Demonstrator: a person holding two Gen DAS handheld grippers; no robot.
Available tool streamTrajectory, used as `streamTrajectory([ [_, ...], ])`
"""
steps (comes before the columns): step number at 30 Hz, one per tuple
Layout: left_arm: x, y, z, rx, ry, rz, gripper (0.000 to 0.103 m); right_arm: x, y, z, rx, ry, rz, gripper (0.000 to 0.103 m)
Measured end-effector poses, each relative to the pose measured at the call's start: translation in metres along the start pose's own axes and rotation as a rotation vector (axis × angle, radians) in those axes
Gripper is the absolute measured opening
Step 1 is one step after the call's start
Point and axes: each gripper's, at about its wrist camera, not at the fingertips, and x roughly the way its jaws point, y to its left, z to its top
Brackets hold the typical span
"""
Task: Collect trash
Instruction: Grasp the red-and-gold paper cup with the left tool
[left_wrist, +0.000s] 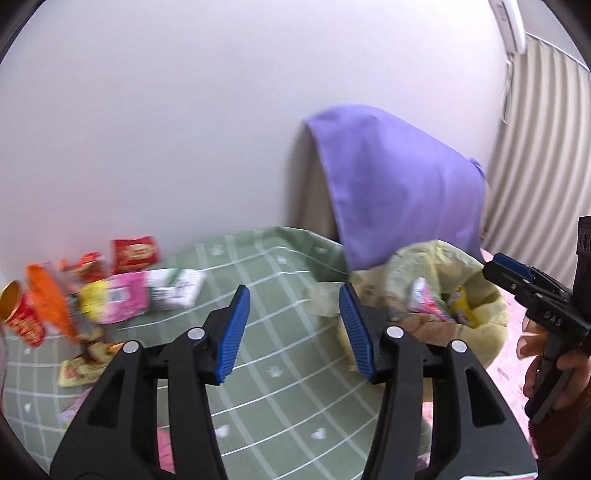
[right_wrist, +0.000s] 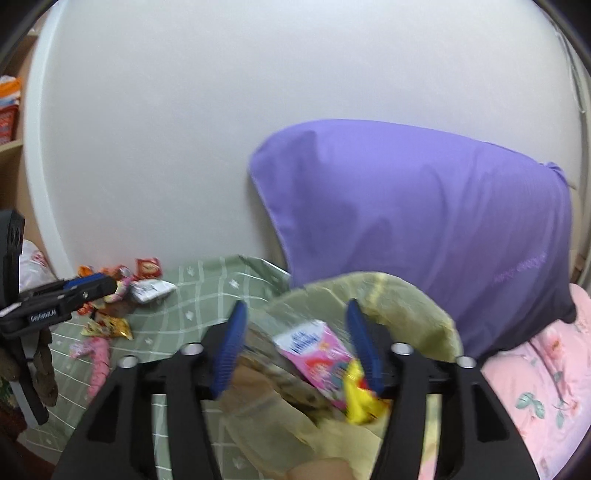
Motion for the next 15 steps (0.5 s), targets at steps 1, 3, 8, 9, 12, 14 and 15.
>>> streamTrajectory([
  [1,-0.004,0.008,-0.002,-0.013,-0.004,0.017,0.052,0.003,0.004,0.001,-0.004,-0.001,0.031,0.063],
  [3,-0.013,0.025,-0.008,-0.046,-0.006,0.055,0.052,0.013,0.016,0.002,-0.019,0.025,0.099,0.063],
  [8,-0.034,0.076,-0.028,-0.141,-0.005,0.183,0.053,0.031,0.049,0.0,-0.111,0.056,0.133,0.063],
  [9,-0.04,0.089,-0.032,-0.169,-0.009,0.217,0.053,0.034,0.053,0.0,-0.119,0.059,0.138,0.063],
  [12,-0.053,0.125,-0.041,-0.248,-0.02,0.29,0.053,0.041,0.058,-0.001,-0.115,0.066,0.154,0.063],
  [14,-0.057,0.139,-0.045,-0.283,-0.025,0.304,0.055,0.047,0.061,-0.003,-0.124,0.085,0.172,0.062],
  [15,-0.06,0.148,-0.047,-0.308,-0.026,0.297,0.057,0.05,0.063,-0.003,-0.129,0.095,0.178,0.061],
])
